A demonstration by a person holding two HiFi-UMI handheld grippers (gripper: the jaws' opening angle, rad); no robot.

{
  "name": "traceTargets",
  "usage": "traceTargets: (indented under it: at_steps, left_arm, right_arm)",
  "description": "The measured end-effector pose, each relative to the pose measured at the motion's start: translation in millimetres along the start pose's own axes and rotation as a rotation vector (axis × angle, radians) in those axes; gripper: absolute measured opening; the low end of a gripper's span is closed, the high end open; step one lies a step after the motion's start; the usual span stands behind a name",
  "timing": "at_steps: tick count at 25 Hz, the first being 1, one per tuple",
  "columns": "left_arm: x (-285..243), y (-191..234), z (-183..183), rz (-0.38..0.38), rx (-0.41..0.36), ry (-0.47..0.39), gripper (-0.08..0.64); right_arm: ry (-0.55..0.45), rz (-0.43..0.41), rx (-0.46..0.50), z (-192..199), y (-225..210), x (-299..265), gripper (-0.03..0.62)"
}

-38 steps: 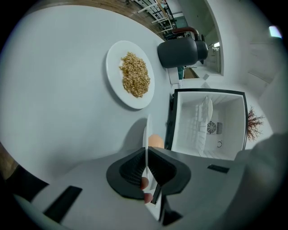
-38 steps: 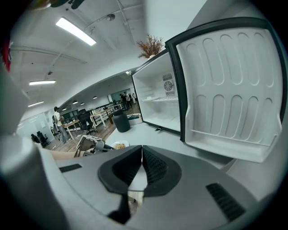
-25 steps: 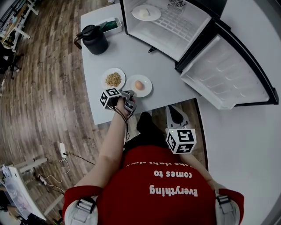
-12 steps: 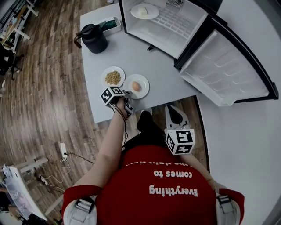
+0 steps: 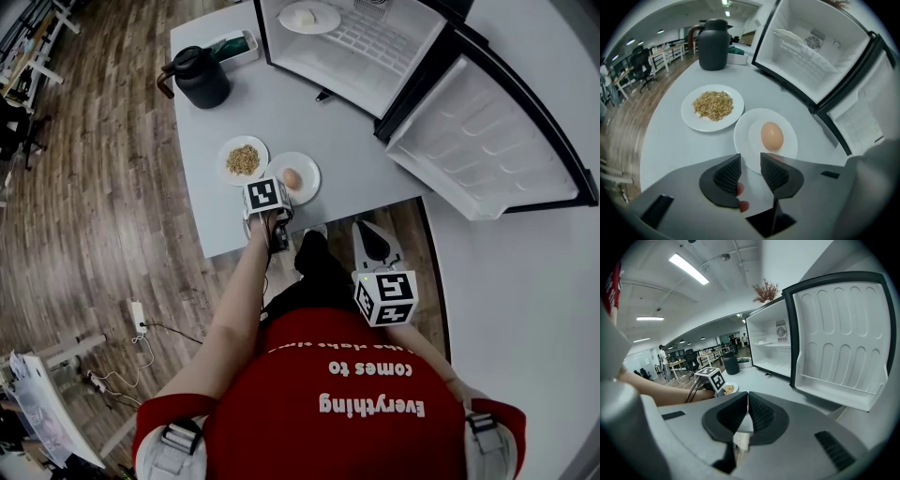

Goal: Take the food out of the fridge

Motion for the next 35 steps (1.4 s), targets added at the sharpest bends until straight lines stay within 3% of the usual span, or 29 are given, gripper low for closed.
traceTargets:
  at_steps: [2, 4, 7, 13, 16, 19, 27, 35]
  left_arm:
    - [4.3, -4.0, -4.3, -0.013, -0.065, -0.021, 0.115]
    - [15.6, -5.3, -16.6, -0.038, -0.12, -0.104, 0.115]
    - [40.7, -9.6, -32.1, -0.026, -0.128, -0.198, 0.115]
    - [120.3, -20.9, -71.0, 0.205, 0.061, -0.429, 0.112]
    - [149.7, -27.7, -83.6, 0.316, 0.075, -0.506, 0.09]
    - [170.8, -31.6, -88.5, 0.355, 0.052, -0.568, 0.015]
    - [182.7, -46.0, -99.8, 0.359, -0.065, -0.604, 0.009]
    - [192.4, -41.1, -122.4, 0.337, -0.099, -0.635, 0.008]
  right_arm:
    - [0.003, -0.005, 0.004, 0.2, 1.6, -0.6, 0.015]
    - [0.007, -0.009, 0.006, 0.6, 3.0, -1.2, 0.015]
    - [0.008, -0.011, 0.007, -0.2, 2.6, -2.8, 0.015]
    - [-0.004, -0.001, 0.002, -4.7, -1.8, -6.2, 0.015]
    - [-0.014, 0.006, -0.007, -8.2, -5.7, -9.1, 0.015]
    - [-0.023, 0.011, -0.018, -12.7, -8.8, -12.8, 0.015]
    - [-0.052, 0.003, -0.038, -27.6, -14.1, -32.9, 0.015]
    - [-0.076, -0.031, -0.037, -43.9, -12.2, -60.5, 0.015]
Point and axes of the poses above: the fingertips, and each gripper's own axes: x backward along the fingers, y to its left, z out of its underside, the point moved 4 cm from there along x, backward along the fingers, and after that the axes turned 6 degrees about -y, right-handed, at the moved point
